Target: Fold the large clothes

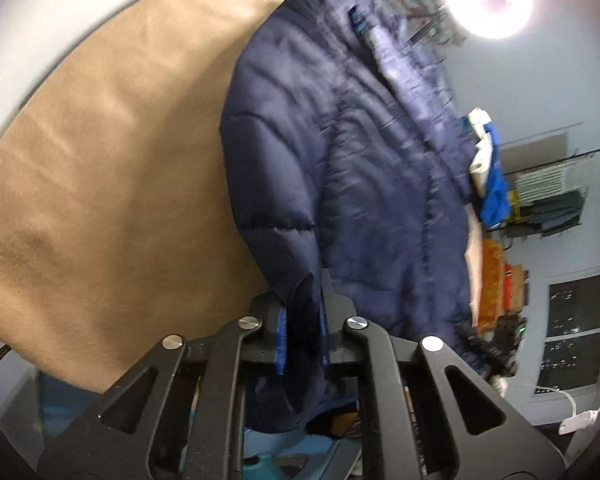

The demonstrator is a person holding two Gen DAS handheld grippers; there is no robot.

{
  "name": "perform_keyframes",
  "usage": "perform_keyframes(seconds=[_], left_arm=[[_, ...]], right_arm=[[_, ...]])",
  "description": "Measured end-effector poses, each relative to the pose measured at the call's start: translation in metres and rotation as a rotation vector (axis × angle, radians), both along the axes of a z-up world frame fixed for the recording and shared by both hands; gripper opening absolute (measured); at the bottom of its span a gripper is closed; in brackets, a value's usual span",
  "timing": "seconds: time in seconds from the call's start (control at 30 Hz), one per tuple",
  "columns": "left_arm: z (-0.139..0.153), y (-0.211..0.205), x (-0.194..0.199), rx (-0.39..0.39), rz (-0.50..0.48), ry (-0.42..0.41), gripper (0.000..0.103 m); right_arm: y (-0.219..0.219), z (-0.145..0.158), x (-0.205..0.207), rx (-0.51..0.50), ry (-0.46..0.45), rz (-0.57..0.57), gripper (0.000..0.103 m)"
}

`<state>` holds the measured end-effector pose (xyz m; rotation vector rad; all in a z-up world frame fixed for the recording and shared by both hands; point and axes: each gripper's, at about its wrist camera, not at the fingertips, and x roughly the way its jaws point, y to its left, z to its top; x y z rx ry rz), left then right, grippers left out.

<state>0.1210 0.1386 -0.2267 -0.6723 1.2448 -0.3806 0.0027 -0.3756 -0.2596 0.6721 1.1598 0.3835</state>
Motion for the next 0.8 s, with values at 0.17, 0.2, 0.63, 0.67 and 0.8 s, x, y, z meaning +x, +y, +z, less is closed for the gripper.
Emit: perform_keyframes(seconds=[0.17,0.2,0.63,0.67,0.8], left_arm=[[0.034,0.004,0.004,-0.062,0.038,-0.091,0.007],[0.042,0.005,0.005,-0.070,0.044,-0.112,0.007],[0.100,0.009,0.043,-0.102,0.071,-0.235,0.005],[0.103,0.009,0.047,-0.101,0.068,-0.241,0.005],[0.120,-0.001,0.076,-0.061,0.040,-0.274,0.005]], right_arm=[[-0.002,0.023,-0.004,-0.018,-0.080,-0.018,0.008],[-0.003,0.028,-0.004,-0.016,-0.095,-0.026,0.008],[-0.027,0.099,0.012,0.050,-0.269,-0.152,0.005],[-0.028,0.105,0.016,0.053,-0.281,-0.155,0.005],[-0.029,0.127,0.037,0.033,-0.317,-0.159,0.005]])
